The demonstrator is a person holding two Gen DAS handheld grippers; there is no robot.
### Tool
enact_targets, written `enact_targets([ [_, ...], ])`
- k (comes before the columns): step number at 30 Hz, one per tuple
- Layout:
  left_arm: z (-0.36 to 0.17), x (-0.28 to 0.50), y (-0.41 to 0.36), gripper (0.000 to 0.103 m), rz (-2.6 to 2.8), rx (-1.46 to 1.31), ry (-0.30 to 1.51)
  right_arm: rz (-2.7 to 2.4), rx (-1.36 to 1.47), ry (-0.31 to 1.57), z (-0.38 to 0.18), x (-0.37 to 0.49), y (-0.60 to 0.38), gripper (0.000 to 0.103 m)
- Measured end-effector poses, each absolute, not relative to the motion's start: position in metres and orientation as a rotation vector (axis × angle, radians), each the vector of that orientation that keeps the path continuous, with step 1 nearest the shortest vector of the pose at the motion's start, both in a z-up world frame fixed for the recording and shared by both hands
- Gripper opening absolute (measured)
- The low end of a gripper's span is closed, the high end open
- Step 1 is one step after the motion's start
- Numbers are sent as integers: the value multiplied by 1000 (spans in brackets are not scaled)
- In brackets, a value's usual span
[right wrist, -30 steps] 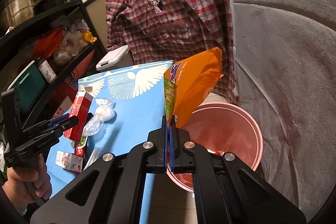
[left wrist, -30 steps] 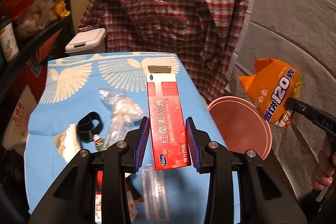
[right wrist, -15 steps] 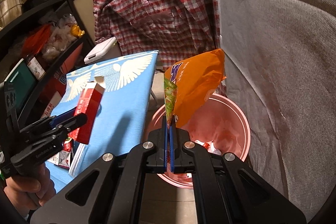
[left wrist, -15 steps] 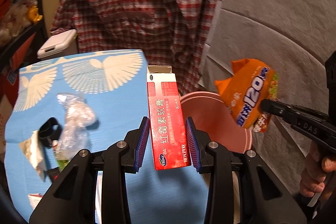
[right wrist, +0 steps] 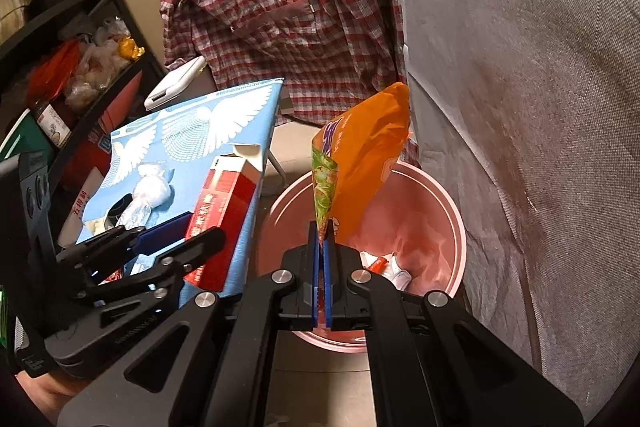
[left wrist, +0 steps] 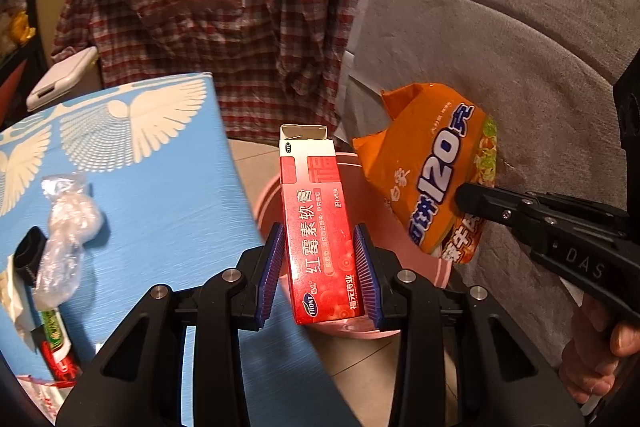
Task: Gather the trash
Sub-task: 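Carry the red box with the left tool while the right tool carries the orange bag over the bucket, then open the left tool over the bucket while the right tool releases the orange bag, then move the left tool toward the tissue while the right tool approaches the plastic wrap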
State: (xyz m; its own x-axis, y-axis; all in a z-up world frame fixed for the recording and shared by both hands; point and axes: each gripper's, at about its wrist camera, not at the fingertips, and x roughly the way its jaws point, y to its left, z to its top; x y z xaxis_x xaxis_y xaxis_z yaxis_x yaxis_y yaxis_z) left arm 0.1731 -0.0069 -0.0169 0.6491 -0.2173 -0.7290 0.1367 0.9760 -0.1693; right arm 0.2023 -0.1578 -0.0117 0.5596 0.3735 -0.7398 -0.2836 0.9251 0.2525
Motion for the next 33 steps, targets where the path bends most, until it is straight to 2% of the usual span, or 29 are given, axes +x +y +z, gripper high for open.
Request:
enact_targets([
  [2, -17, 176, -12, 36, -216, -101, 845, 375, 103, 899, -12, 203, -158, 6],
  [6, -16, 177, -15, 38, -227, -114, 836, 348, 109, 899, -12, 205, -163, 25],
  [7, -15, 177, -13, 38, -226, -118, 834, 345, 108, 896, -12, 205, -164, 27],
  [23, 8, 153, 29, 38, -182, -117, 784, 386, 118, 790, 5, 189, -153, 27],
  [33, 34, 122, 96, 36, -93, -134, 729, 443, 129, 702, 24, 169, -130, 27],
])
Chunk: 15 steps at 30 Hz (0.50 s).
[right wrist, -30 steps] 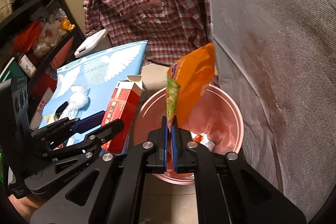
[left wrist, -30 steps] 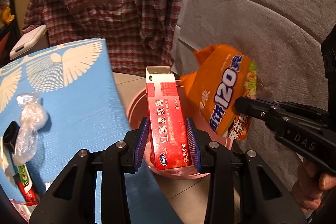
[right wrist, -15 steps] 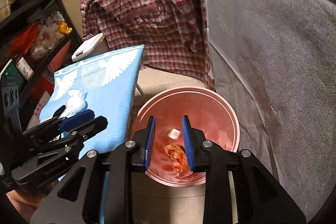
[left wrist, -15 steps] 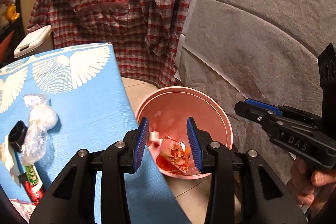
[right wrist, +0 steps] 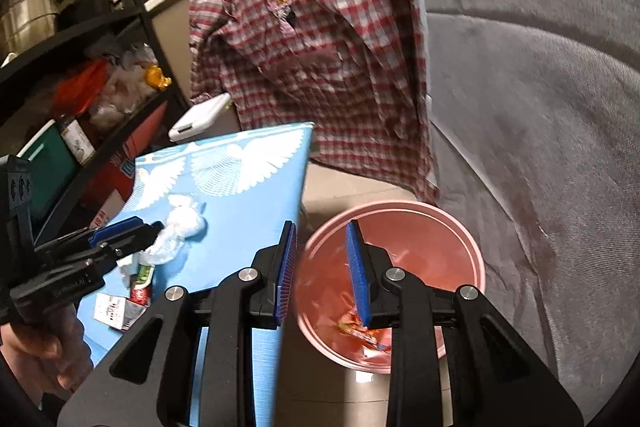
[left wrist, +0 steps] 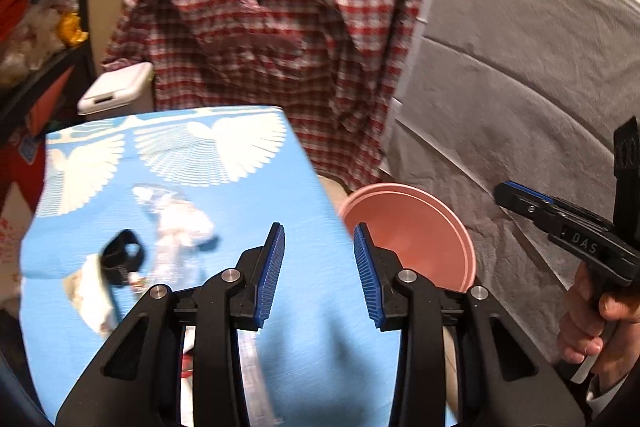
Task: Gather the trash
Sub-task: 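Move the left tool toward the tissue while the right tool approaches the plastic wrap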
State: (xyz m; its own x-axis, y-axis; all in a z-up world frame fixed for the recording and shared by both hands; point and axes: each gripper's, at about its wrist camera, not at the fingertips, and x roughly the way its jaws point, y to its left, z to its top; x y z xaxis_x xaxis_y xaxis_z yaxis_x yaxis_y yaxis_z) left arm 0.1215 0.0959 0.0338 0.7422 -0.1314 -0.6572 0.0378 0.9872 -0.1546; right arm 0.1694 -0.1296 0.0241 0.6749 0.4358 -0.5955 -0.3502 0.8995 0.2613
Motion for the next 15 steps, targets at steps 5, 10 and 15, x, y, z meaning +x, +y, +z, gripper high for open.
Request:
enact_targets([
  [5, 44, 104, 135, 35, -40, -163, 704, 466, 135, 667, 34, 161, -116, 26],
  [10, 50, 85, 174, 34, 15, -184, 683, 491, 134, 645, 43, 152, -98, 24],
  [15, 51, 72, 211, 33, 76, -221, 680, 532, 136, 625, 50, 142, -77, 20],
])
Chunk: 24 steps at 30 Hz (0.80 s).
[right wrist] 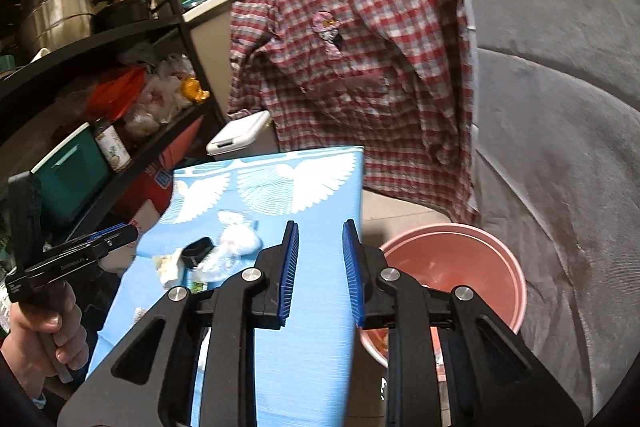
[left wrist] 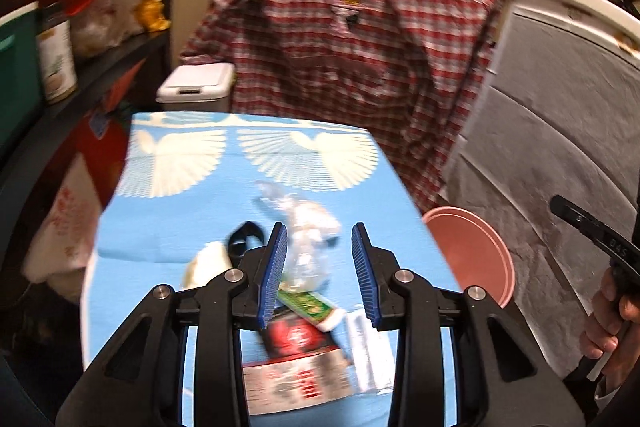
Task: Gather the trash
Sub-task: 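Move the left tool toward the tissue while the right tool approaches the plastic wrap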
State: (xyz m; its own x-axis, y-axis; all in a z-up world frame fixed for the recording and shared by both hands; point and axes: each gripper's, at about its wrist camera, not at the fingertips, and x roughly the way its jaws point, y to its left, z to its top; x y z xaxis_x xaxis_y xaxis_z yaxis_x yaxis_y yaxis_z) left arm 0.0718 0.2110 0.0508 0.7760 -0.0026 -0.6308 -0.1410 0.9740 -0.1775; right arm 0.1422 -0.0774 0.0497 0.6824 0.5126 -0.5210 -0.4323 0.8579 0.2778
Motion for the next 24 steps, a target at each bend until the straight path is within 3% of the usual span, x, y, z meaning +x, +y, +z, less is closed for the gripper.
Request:
enact_targets([
  [8, 48, 59, 263, 33, 152, -270, 680, 594, 137, 645, 42, 140, -46, 5],
  [24, 19, 61, 304, 31, 183, -274, 746, 702, 146, 731, 10, 162, 17, 4],
])
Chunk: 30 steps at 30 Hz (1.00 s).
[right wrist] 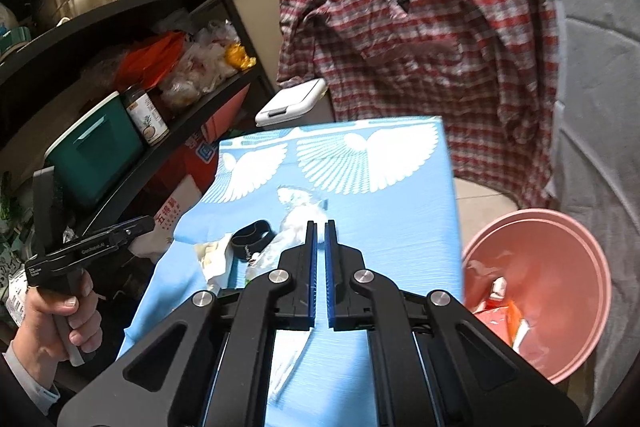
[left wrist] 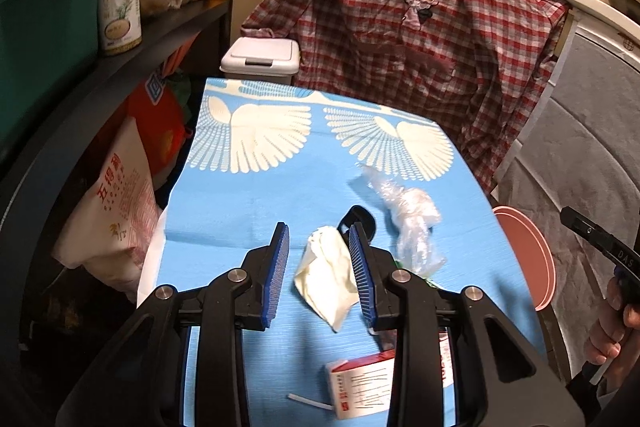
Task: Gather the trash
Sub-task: 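Move the left tool toward the tissue while the right tool approaches the plastic wrap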
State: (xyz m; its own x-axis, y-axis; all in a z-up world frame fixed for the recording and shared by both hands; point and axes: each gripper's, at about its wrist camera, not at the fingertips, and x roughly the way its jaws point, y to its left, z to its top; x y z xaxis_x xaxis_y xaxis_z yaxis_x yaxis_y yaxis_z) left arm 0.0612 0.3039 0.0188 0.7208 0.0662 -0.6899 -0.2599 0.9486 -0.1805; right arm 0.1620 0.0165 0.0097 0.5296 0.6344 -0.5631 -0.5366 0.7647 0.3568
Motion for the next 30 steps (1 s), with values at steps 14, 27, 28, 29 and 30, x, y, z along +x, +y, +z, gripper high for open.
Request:
enact_targets([
  [14, -23, 84, 319, 30, 164, -271, 849, 792, 109, 858, -35, 180, 73, 8],
  [27, -51, 99, 317, 30, 144, -230, 934, 820, 205, 1075, -83, 212, 100, 34],
  [28, -51, 100, 318, 30, 144, -229, 936, 818, 218, 1095, -87, 214, 101, 34],
  [29, -53, 101, 317, 30, 145, -227, 940, 817, 230, 1110, -91, 216, 101, 34],
  [30, -54, 100, 317, 30, 146, -225, 942, 817, 238, 1118, -92, 217, 102, 34],
])
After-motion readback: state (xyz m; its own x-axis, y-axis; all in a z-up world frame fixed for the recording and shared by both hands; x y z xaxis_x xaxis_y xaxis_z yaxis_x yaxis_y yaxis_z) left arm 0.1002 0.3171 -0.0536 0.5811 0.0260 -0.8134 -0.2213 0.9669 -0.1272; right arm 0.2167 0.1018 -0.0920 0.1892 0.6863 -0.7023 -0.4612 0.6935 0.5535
